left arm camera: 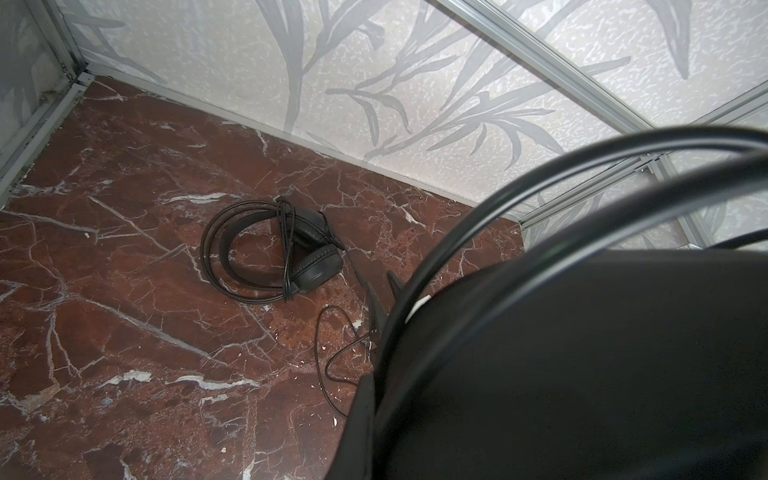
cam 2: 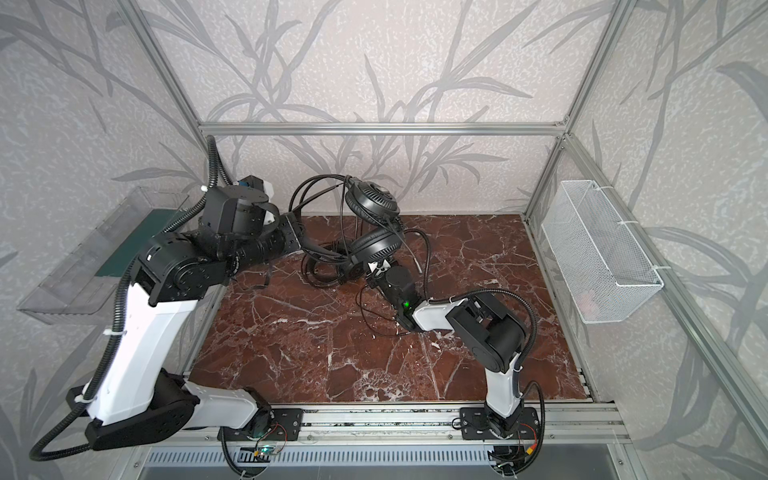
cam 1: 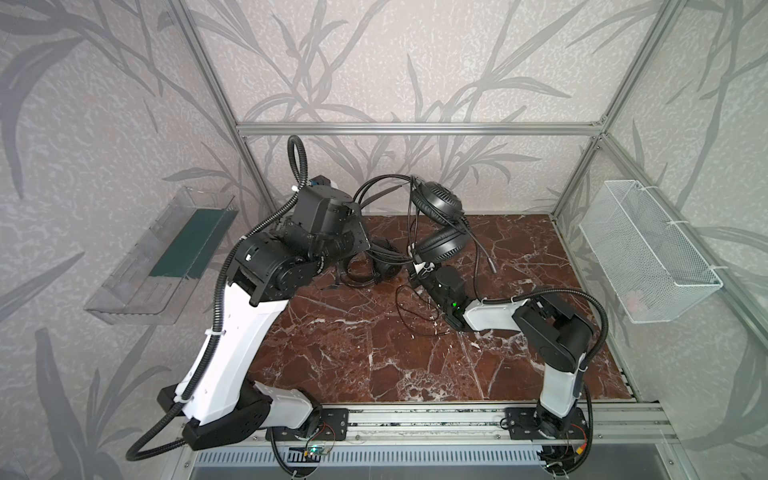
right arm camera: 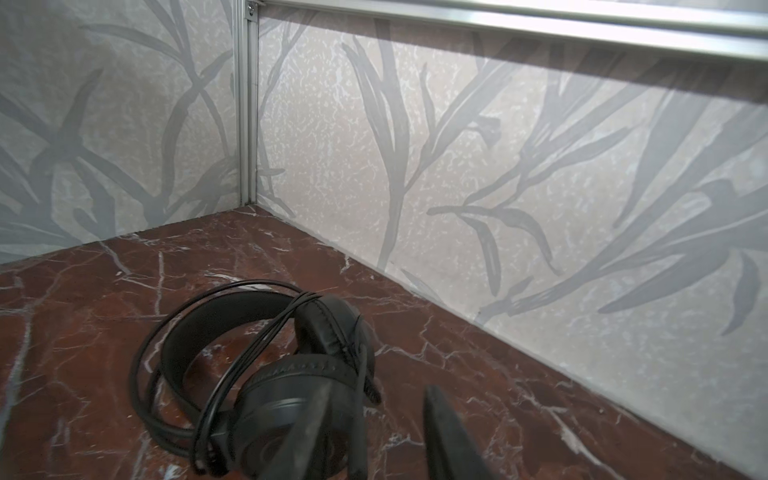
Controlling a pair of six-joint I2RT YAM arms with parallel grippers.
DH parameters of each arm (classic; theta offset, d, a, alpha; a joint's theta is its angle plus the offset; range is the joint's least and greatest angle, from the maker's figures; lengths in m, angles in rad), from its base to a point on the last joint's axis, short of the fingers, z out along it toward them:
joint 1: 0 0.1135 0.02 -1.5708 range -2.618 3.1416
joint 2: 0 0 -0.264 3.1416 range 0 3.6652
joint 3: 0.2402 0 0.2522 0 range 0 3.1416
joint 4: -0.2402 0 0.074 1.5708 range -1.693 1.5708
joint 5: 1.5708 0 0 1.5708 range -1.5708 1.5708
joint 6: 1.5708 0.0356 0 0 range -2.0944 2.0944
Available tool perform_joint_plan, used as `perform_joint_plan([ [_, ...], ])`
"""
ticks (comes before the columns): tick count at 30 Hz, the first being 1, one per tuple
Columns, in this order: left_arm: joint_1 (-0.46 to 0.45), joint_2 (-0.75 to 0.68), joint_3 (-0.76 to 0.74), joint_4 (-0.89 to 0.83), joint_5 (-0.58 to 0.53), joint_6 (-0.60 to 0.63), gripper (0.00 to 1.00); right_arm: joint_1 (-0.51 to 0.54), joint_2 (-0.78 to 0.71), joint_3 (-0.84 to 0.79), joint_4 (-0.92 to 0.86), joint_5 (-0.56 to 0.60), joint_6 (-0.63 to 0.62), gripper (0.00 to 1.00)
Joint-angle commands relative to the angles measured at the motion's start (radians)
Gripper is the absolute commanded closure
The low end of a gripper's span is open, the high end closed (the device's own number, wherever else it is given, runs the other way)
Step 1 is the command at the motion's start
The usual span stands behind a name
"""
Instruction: Wrap the headphones
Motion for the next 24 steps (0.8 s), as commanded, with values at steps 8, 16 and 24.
perform_joint_plan([
  [8,-0.004,-0.001,0.008,0.113,-0.156,0.027,1.00,0.125,-0.036,-0.135,0.074,0.009,0.001,0.90],
  [16,0.077,0.090,-0.013,0.153,-0.201,0.045,1.00,0.457,-0.268,-0.327,-0.009,0.083,-0.093,1.00],
  [24,0.136,0.142,-0.137,0.203,-0.213,0.035,1.00,0.601,-0.626,-0.227,-0.584,0.098,-0.131,1.00],
])
